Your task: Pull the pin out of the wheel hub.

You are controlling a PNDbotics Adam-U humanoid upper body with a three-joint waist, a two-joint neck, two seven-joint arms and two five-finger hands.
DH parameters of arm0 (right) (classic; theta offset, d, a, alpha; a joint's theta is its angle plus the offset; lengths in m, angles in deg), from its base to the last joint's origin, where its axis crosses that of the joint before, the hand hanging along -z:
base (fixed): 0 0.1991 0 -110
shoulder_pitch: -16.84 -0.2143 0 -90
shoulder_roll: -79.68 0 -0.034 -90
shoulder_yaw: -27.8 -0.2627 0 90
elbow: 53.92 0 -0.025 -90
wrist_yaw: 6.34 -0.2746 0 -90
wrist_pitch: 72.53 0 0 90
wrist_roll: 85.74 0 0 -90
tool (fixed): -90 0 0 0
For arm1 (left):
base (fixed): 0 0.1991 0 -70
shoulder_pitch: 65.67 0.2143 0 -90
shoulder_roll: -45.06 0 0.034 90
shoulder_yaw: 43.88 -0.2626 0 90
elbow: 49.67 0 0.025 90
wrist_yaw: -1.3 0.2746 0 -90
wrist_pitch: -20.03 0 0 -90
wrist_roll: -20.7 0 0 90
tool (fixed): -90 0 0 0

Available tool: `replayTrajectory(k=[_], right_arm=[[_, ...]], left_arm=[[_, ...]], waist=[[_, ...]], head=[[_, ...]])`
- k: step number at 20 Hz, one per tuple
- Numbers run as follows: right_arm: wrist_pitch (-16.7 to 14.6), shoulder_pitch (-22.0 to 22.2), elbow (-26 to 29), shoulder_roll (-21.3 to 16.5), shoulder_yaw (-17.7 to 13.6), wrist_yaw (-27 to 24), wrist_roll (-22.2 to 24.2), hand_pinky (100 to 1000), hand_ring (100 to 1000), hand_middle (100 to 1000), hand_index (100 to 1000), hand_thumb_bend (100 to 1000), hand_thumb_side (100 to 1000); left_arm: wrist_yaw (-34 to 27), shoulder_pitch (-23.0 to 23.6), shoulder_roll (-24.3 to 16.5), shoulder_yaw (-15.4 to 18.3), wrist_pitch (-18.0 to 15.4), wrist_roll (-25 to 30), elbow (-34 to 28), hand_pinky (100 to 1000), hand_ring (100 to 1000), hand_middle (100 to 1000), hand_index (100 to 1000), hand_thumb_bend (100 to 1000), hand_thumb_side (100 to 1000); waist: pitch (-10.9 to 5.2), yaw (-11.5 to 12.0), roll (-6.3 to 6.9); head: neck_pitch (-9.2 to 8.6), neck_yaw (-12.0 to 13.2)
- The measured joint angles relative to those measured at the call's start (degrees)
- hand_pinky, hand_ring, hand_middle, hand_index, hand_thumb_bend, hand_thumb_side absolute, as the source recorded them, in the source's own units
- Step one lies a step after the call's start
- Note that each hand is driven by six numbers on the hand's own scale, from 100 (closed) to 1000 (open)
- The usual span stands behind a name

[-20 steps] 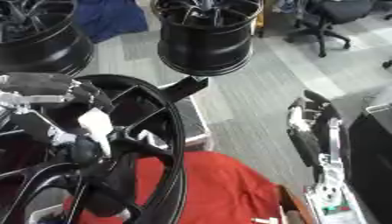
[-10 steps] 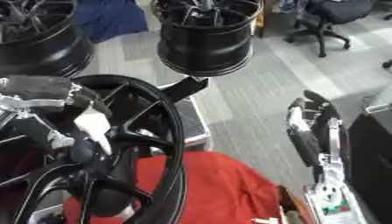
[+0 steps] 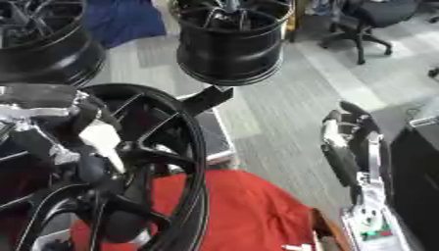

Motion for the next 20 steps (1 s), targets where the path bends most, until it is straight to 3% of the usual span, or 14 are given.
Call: replayTrajectory(k=[7,13,16,20], right_arm=[[0.0,0.1,0.0,0.0,0.0,0.0,0.0,517,585,601,804,100,502],[0.2,0.3,0.0,0.0,-0.2,0.0,-0.2,518,585,601,804,100,505],[0.3,0.5,0.0,0.0,-0.4,0.0,-0.4,517,586,601,804,100,505],[0.5,1.0,0.0,0.0,-0.7,0.1,-0.6,517,586,601,804,100,506]], left_arm=[[-8.6,-3.2,1.0,3.9,3.7,3.7,-1.3,384,314,307,578,100,251],[-13.7,-4.5,-1.7,10.6,5.2,5.2,-5.0,410,332,324,594,100,251],[-15.0,-1.8,-5.9,15.2,5.6,5.6,-5.9,417,337,329,601,100,249],[-16.8,6.0,-12.5,22.6,6.3,6.3,-6.1,431,354,348,623,100,248]], waist=[[-0.19,0.1,0.0],[-0.63,0.6,0.47],[-0.86,1.2,0.67],[-1.22,2.2,0.7]], head=[[0.0,0.0],[0.0,-0.5],[0.0,-0.9],[0.0,-1.0]])
